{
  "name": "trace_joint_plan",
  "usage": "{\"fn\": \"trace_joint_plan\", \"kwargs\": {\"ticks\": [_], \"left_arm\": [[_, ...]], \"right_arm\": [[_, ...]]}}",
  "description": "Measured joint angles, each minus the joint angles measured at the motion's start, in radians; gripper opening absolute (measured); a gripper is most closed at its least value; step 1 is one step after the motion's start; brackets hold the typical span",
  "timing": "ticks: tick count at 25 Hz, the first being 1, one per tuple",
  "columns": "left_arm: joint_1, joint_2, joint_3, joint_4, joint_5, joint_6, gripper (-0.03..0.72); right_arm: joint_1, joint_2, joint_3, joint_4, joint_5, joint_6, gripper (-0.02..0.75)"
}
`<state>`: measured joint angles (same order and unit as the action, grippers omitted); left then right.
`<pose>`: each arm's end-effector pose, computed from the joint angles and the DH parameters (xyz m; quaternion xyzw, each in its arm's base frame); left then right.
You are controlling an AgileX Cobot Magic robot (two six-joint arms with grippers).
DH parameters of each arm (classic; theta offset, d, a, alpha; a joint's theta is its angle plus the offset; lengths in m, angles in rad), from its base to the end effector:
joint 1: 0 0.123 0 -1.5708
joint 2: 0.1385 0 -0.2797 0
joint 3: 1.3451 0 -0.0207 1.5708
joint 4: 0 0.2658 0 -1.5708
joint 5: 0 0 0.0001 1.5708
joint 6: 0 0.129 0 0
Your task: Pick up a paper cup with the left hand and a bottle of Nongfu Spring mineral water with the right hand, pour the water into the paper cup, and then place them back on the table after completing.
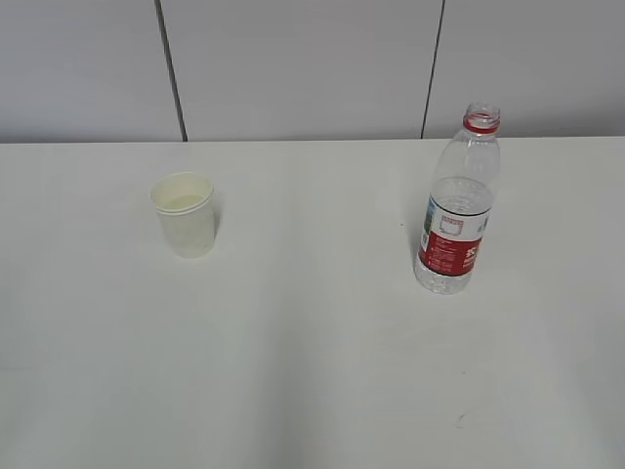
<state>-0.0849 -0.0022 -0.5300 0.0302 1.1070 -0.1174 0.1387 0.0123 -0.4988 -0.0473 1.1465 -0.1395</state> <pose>0.0413 0.0000 0.2717 -0.0151 0.8567 -0.0371 0.5143 0.0441 0.0005 0.2568 -0.1200 0.8696 -0.0238 0.4784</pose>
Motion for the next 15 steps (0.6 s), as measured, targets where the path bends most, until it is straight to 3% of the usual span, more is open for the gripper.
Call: {"fn": "trace_joint_plan", "kwargs": {"ticks": [9,15], "left_arm": [[0.001,0.0,0.0,0.0,-0.001,0.0,0.249],[0.001,0.0,0.0,0.0,-0.001,0.0,0.249]], "right_arm": [[-0.006,-0.03,0.0,-0.002,0.0,0.002,0.573],[-0.084,-0.03,0.0,-0.002,0.0,0.006,0.573]]}}
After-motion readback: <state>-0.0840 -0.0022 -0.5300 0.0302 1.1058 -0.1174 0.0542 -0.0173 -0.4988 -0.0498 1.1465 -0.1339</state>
